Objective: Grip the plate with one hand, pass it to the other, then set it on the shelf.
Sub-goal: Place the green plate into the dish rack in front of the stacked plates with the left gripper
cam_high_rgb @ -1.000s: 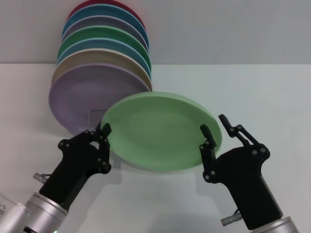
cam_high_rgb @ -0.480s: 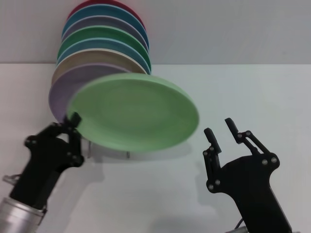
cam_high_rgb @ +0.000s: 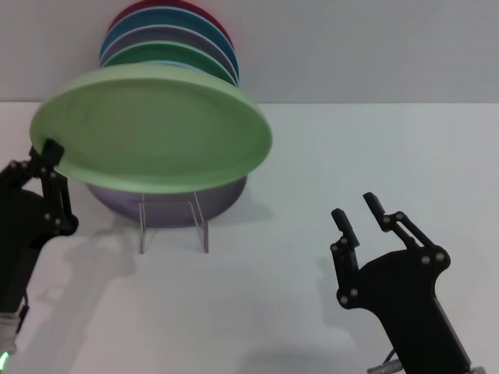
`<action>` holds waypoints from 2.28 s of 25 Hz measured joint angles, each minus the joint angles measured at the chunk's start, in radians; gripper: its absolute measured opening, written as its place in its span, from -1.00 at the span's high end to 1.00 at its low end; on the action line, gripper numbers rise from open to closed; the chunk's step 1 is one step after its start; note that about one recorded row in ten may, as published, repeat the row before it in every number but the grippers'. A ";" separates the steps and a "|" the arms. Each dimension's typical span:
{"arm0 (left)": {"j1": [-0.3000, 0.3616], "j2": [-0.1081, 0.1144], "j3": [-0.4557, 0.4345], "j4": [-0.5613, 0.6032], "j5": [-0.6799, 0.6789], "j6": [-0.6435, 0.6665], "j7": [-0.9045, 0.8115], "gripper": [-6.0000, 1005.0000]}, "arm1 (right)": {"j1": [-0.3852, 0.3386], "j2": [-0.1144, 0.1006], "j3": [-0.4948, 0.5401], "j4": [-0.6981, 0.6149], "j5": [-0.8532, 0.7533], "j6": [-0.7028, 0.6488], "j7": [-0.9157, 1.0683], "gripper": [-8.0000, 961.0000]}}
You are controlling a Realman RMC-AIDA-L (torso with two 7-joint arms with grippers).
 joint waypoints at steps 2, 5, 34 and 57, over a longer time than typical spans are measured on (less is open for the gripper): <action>-0.014 0.000 -0.002 0.024 0.000 0.004 0.000 0.85 | 0.003 0.001 0.005 -0.011 0.001 0.001 0.015 0.35; -0.061 -0.001 -0.009 0.103 0.001 0.012 0.005 0.84 | 0.006 0.002 0.011 -0.026 0.001 0.002 0.025 0.35; -0.092 -0.005 0.031 0.236 0.003 -0.155 0.027 0.74 | -0.001 0.000 0.091 -0.032 0.013 0.000 0.018 0.28; -0.095 -0.007 0.044 0.226 0.000 -0.246 0.069 0.57 | 0.011 -0.001 0.122 -0.061 0.015 0.005 0.033 0.20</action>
